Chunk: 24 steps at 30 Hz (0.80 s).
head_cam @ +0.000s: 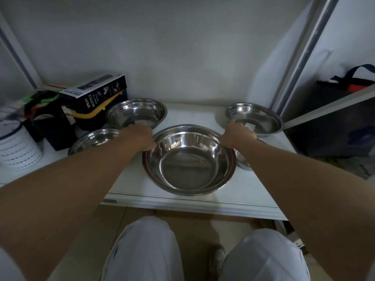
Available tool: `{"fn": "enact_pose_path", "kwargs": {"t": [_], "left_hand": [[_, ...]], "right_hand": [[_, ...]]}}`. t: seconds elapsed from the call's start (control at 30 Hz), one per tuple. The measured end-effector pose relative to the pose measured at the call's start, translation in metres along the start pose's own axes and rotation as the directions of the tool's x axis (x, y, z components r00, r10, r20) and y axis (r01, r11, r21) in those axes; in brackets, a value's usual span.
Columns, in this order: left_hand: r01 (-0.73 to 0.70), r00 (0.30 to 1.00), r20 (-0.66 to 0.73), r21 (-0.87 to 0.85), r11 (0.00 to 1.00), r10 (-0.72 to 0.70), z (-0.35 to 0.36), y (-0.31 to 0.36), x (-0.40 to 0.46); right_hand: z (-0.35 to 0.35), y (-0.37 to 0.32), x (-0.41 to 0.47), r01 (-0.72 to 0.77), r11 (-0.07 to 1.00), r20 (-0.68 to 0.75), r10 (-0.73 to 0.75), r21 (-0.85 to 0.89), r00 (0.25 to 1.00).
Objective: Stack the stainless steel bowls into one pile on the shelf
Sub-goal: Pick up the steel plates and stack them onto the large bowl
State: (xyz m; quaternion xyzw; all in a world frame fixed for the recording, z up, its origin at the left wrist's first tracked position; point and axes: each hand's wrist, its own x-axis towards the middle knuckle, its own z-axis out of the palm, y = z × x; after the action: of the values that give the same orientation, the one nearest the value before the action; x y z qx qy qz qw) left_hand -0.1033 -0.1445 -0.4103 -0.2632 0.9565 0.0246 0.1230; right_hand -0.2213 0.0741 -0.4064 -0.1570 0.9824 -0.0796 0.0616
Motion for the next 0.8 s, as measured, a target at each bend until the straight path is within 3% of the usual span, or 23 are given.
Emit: {"fn": "enact_pose_path", "kwargs": {"t": [0.17, 0.3, 0.47, 0.63, 0.8], "left_hand": [[-0.054, 0.954, -0.298, -0.102, 0.993, 0.022, 0.001, 0.017, 0.03], [-0.145, 0.922, -0.385, -0.235, 0.961, 0.045, -0.002, 0.049, 0.061], [-0.012, 0.955, -0.295, -0.113, 0.993, -0.022, 0.0, 0.024, 0.099], [-0.028, 0.968, -0.249, 0.002, 1.0, 0.028, 0.015, 0.008, 0.111], [-0.001, 0.931, -0.363, 0.118, 0.993, 0.044, 0.01, 0.017, 0.122]], "right_hand": [[-0.006, 0.001, 0.03, -0.084, 0.988, -0.121, 0.1, 0.13, 0.988], [-0.004, 0.02, 0.06, -0.157, 0.972, -0.133, 0.182, 0.175, 0.974], [0.008, 0.038, 0.085, -0.1, 0.984, -0.098, 0.115, 0.145, 0.989], [0.017, 0.032, 0.101, -0.082, 0.992, -0.104, 0.091, 0.092, 0.99], [0.024, 0.031, 0.113, -0.092, 0.995, -0.147, 0.097, 0.037, 0.984]]}}
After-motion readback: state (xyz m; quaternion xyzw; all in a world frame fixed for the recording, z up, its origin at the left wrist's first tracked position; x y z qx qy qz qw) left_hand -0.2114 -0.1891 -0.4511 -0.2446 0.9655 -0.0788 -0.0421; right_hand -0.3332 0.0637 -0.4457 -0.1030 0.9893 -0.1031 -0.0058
